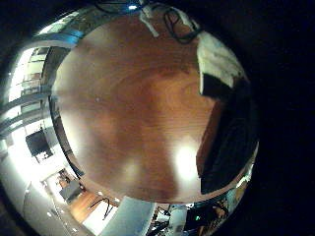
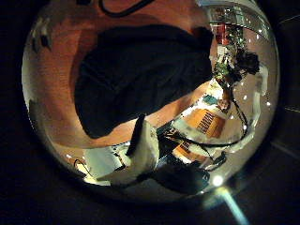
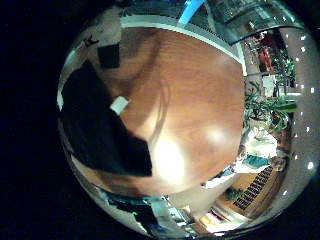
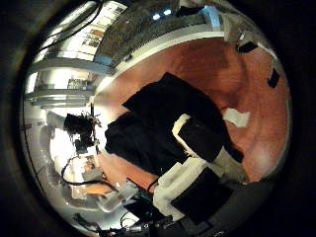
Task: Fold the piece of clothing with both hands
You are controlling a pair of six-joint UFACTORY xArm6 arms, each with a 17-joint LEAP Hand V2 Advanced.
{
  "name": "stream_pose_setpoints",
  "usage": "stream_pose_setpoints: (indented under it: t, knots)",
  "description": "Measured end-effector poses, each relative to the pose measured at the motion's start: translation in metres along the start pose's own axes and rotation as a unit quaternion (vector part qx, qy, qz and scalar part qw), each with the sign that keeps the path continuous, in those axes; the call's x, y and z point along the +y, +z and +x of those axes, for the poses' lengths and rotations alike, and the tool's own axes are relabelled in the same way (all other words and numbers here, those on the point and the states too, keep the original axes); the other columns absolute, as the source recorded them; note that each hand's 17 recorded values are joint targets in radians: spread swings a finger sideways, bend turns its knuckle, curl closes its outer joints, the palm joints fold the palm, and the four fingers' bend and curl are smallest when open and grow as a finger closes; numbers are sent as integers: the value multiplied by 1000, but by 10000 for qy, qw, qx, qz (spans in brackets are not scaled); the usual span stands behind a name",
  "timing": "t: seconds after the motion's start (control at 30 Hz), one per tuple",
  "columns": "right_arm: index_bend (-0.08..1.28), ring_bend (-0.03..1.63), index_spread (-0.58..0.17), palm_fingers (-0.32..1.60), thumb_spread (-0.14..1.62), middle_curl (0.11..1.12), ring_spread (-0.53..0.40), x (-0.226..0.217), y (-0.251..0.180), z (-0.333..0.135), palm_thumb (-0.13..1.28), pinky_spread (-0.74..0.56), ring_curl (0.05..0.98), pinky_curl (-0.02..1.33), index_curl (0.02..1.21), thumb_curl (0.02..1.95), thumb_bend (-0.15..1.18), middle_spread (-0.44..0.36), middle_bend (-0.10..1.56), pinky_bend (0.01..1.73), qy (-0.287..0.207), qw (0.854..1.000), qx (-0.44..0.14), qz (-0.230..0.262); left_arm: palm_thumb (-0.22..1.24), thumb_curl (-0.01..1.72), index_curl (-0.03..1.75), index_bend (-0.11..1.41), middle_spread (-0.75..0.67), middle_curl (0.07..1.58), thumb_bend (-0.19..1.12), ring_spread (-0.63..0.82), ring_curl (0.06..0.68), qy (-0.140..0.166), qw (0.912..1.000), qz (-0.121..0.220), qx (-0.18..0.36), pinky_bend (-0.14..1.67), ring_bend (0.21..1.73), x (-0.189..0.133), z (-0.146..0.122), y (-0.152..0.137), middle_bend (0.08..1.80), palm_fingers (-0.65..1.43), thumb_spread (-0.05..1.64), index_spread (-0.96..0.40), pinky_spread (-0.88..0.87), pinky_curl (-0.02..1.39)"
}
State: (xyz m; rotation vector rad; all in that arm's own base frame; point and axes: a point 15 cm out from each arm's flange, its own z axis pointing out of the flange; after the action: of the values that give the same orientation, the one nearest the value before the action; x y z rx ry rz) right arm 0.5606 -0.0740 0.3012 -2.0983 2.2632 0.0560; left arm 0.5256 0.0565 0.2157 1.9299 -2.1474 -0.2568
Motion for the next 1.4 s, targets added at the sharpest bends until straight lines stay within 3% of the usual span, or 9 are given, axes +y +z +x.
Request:
stream_pose_setpoints:
  t: [0.2,0.37,0.5,0.73,1.2,1.3,1.4]
  knots:
    - [190,1027,-367,128,1285,592,-176,50,-15,20,514,85,488,589,558,345,-27,-122,632,794,-171,9979,-45,-625,155,278,510,126,441,391,-21,385,278,259,9993,-226,156,457,747,34,11,-12,141,-142,1241,-31,380,573]
    - [186,901,-331,67,1246,553,-94,88,2,44,458,261,437,533,512,319,-27,-98,586,731,-172,9919,-158,-1252,141,268,430,131,467,326,-17,432,257,438,9981,-293,314,427,710,50,30,-10,142,-118,1239,-15,463,509]
    - [180,834,-315,59,1206,522,-50,111,25,49,440,326,401,486,478,310,-23,-78,551,675,-265,9865,-136,-1611,140,264,386,137,471,288,-16,458,245,566,9971,-329,389,421,688,65,42,1,145,-100,1239,-9,486,475]
    - [164,771,-301,63,1159,473,-22,138,61,49,437,362,363,433,418,302,-19,-65,478,635,-409,9777,14,-2061,140,261,338,146,466,249,-15,466,234,733,9965,-151,362,412,664,81,62,13,156,-72,1238,-6,499,429]
    - [151,738,-290,115,1121,424,-26,135,107,26,484,363,331,379,329,302,-20,-53,414,638,-679,9758,158,-2072,155,259,300,153,442,226,-12,466,229,895,9953,-225,297,421,651,99,80,28,167,-44,1241,-1,502,380]
    - [156,734,-286,114,1117,414,-20,136,116,19,491,362,326,372,320,303,-21,-48,392,642,-550,9747,216,-2155,158,257,298,157,441,224,-14,466,229,891,9952,-284,272,423,656,98,79,32,165,-41,1243,-3,502,373]
    - [163,736,-280,133,1124,406,-10,141,138,15,576,360,322,363,316,326,13,-40,370,648,-531,9686,340,-2406,162,257,296,156,440,222,-13,467,229,943,9948,-274,252,426,656,98,84,32,168,-40,1247,-16,502,367]
